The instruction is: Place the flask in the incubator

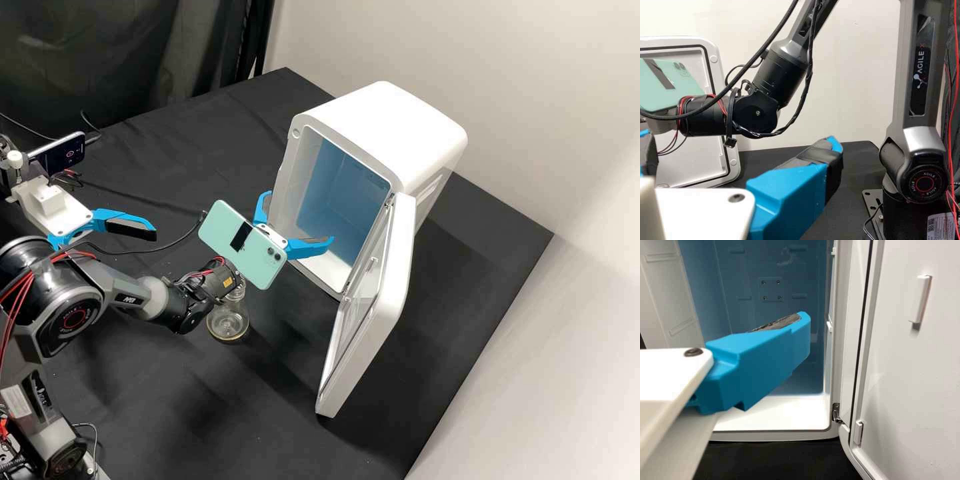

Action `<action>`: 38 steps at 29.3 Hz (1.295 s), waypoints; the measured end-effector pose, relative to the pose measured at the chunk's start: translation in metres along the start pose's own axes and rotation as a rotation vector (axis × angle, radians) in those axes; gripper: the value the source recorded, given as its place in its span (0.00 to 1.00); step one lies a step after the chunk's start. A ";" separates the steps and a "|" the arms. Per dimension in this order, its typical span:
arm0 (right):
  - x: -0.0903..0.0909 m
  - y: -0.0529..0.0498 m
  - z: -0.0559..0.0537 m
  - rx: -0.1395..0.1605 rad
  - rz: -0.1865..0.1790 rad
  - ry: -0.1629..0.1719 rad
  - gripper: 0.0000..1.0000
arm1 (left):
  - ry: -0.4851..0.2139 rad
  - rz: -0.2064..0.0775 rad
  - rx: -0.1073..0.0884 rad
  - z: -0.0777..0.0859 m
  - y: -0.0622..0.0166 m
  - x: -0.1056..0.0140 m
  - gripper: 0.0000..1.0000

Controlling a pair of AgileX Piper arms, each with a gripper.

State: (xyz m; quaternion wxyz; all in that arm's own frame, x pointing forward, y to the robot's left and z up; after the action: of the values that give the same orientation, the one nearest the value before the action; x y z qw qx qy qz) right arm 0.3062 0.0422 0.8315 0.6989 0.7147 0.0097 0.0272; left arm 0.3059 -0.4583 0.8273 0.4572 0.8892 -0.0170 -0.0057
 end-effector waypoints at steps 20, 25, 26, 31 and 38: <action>0.000 0.000 0.000 0.000 0.000 0.000 1.00 | -0.001 -0.054 0.004 -0.002 -0.0200 -0.023 1.00; 0.000 0.000 0.000 0.000 0.000 0.000 1.00 | -0.006 -0.075 0.004 -0.009 -0.0321 -0.049 1.00; 0.000 0.000 0.000 0.000 0.000 0.000 1.00 | -0.006 -0.072 0.000 -0.011 -0.0331 -0.053 1.00; 0.000 0.000 0.000 0.000 0.000 0.000 1.00 | 0.008 -0.086 -0.025 -0.021 -0.0411 -0.076 1.00; 0.000 0.000 0.000 0.000 0.000 0.000 1.00 | 0.068 -0.150 -0.047 -0.040 -0.0508 -0.108 1.00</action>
State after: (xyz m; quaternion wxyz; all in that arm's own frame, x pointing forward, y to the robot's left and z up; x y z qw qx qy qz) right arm 0.3062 0.0422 0.8315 0.6989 0.7147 0.0097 0.0272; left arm 0.2002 -0.3928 0.8084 0.4767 0.8766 0.0654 -0.0101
